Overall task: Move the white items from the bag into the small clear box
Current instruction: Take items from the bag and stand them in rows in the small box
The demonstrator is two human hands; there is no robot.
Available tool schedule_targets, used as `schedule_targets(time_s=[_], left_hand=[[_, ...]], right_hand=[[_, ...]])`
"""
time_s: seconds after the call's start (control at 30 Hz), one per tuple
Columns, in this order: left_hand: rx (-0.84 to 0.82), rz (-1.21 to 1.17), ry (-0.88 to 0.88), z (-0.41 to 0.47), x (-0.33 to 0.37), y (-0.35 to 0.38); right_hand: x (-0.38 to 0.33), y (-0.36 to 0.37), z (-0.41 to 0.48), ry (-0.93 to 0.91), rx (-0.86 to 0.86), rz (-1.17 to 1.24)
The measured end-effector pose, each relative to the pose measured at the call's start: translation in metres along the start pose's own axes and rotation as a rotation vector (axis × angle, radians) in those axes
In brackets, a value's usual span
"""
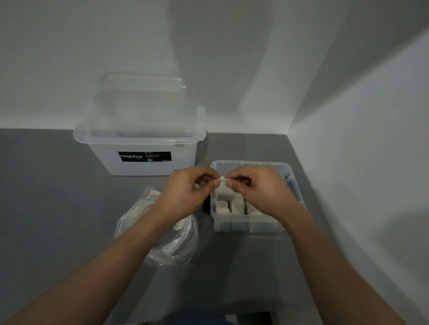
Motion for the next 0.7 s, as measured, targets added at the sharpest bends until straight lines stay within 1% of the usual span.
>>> schedule_targets(time_s=[0.03, 0.07, 0.13, 0.2, 0.27, 0.37, 0.43, 0.5, 0.7], left_hand=[[-0.004, 0.013, -0.029, 0.002, -0.002, 0.001], [-0.042, 0.046, -0.076, 0.003, -0.005, 0.002], [-0.196, 0.167, -0.183, 0.004, -0.012, 0.005], [-0.301, 0.292, -0.227, 0.004, -0.018, 0.009], [-0.314, 0.324, -0.236, 0.005, -0.019, 0.012], [-0.314, 0.370, -0.208, 0.008, -0.016, 0.011], [-0.316, 0.404, -0.198, 0.008, -0.012, 0.011], [-0.319, 0.421, -0.200, 0.008, -0.011, 0.011], [-0.324, 0.436, -0.213, 0.007, -0.015, 0.011]], right_hand=[[0.005, -0.001, 0.002, 0.040, 0.027, -0.015], [0.011, -0.001, 0.004, 0.100, 0.047, -0.023], [0.024, 0.001, 0.010, 0.215, 0.049, -0.023], [0.036, 0.009, 0.016, 0.260, 0.007, -0.012], [0.044, 0.019, 0.021, 0.277, -0.073, 0.037], [0.048, 0.034, 0.029, 0.302, -0.274, 0.117], [0.050, 0.050, 0.036, 0.307, -0.375, 0.120], [0.051, 0.064, 0.046, 0.326, -0.403, 0.061], [0.056, 0.083, 0.060, 0.380, -0.375, -0.169]])
Point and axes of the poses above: each hand's wrist, its own z-axis towards the middle knuckle, its own y-axis out of the palm, x = y × z, the point moved 1 cm from there along z, towards the middle knuckle, and after that the axes turned 15 degrees about -z, right-handed, at the moved point
